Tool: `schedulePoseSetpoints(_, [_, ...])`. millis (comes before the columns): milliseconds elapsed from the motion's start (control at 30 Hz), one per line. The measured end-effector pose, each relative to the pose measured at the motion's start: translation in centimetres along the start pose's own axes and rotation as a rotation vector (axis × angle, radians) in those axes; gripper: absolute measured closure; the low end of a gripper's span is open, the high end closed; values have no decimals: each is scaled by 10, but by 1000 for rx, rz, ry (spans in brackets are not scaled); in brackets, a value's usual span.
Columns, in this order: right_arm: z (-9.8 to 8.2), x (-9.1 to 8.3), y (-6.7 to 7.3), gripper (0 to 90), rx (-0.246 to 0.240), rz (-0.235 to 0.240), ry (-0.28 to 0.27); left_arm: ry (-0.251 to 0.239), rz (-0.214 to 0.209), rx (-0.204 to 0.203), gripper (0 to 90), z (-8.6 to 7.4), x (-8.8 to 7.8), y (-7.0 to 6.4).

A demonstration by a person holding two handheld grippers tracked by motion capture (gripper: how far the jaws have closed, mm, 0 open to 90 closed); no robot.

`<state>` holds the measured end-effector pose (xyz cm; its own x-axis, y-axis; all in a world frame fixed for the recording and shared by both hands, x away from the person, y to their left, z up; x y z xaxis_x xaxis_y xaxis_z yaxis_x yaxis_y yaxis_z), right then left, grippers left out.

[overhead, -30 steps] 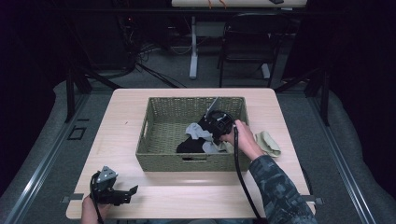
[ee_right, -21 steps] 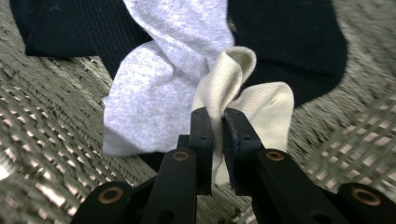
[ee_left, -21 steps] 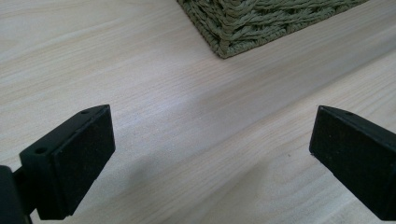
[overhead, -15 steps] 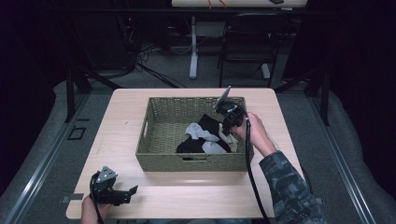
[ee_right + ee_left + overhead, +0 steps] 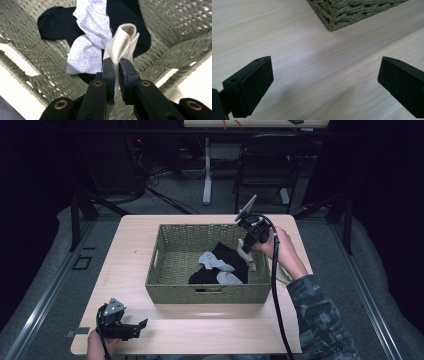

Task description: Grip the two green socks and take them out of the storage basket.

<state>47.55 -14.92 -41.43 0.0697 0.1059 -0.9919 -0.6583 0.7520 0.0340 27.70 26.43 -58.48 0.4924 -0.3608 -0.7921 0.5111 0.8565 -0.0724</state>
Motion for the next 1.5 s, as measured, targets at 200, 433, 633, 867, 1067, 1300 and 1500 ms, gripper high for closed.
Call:
schedulePoseSetpoints(200, [3, -16, 3, 841, -16, -9, -20, 3, -2, 0, 1, 0, 0, 0])
schedulePoseSetpoints(433, [8, -35, 9, 841, -27, -22, -38, 3, -2, 1, 1, 0, 0, 0])
schedulePoseSetpoints(633, [9, -46, 11, 841, -32, -33, -53, 4, -3, 2, 1, 0, 0, -1])
schedulePoseSetpoints(867, [7, -65, 12, 841, -30, -47, -78, 2, -3, 1, 1, 0, 0, -1])
schedulePoseSetpoints(1067, [-4, -82, 6, 840, -11, -53, -108, 3, -5, 2, 1, 0, 0, -1])
schedulePoseSetpoints(1300, [-25, -97, -8, 840, 19, -78, -135, 6, 1, 5, 1, 1, 0, -1])
schedulePoseSetpoints(1500, [-43, -104, -27, 840, 63, -79, -137, 7, 0, 2, 1, 1, 0, -1])
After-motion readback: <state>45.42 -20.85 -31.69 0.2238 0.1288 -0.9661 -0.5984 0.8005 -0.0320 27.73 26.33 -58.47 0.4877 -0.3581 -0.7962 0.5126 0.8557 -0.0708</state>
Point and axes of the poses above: each handheld gripper's, and its own axes: x roughly forward along the jaws, z roughly out of its top, y roughly to its left, the point moved 2 cm from there along x, roughly forward along the jaws, and after that the axes turned 7 degrees about y, right-handed, at the moved point
